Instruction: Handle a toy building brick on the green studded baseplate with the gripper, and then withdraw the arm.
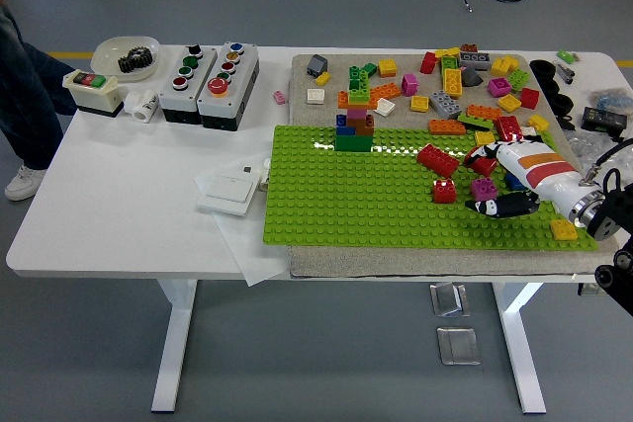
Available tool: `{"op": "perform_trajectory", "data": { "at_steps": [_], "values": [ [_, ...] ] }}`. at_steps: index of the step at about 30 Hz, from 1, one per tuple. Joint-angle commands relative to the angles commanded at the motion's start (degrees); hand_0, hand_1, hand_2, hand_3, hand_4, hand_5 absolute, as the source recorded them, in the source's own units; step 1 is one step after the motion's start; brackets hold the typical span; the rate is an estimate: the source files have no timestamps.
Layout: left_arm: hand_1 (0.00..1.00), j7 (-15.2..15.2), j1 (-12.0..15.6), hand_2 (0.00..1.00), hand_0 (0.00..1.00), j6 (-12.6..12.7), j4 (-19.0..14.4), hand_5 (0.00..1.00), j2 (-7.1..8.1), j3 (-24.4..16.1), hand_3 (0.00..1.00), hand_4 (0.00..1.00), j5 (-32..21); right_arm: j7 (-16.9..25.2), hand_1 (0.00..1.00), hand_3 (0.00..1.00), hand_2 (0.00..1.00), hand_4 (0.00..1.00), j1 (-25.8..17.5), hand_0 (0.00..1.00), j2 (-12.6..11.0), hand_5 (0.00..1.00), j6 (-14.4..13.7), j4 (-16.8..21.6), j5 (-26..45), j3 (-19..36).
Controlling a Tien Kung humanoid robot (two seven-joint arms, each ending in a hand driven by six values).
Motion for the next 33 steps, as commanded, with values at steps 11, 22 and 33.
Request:
{"op": "perform_trajectory", "data": {
  "at_steps": [11,22,33],
  "values": [
    [0.722,0.1,0.0,0.699,0.781,0.0,0.0,0.641,0.00,0.5,0.579,0.603,-0.3,-0.2,0.654,0.623,0.713,0.807,1.4,0.571,2.0,0.372,0.6,-3.6,-1.9,-0.7],
    [0.723,0.1,0.1,0.697,0.783,0.0,0.0,0.640,0.00,0.6,0.578,0.603,-0.2,-0.6,0.665,0.623,0.715,0.805,2.0,0.585,3.3,0.361,1.1,-4.2,0.3,-0.6],
    [0.723,0.1,0.1,0.696,0.783,0.1,0.0,0.639,0.00,1.3,0.578,0.601,-0.8,-1.1,0.664,0.618,0.715,0.804,3.4,0.588,6.3,0.362,1.7,-5.1,-1.5,-1.4]
  ]
}}
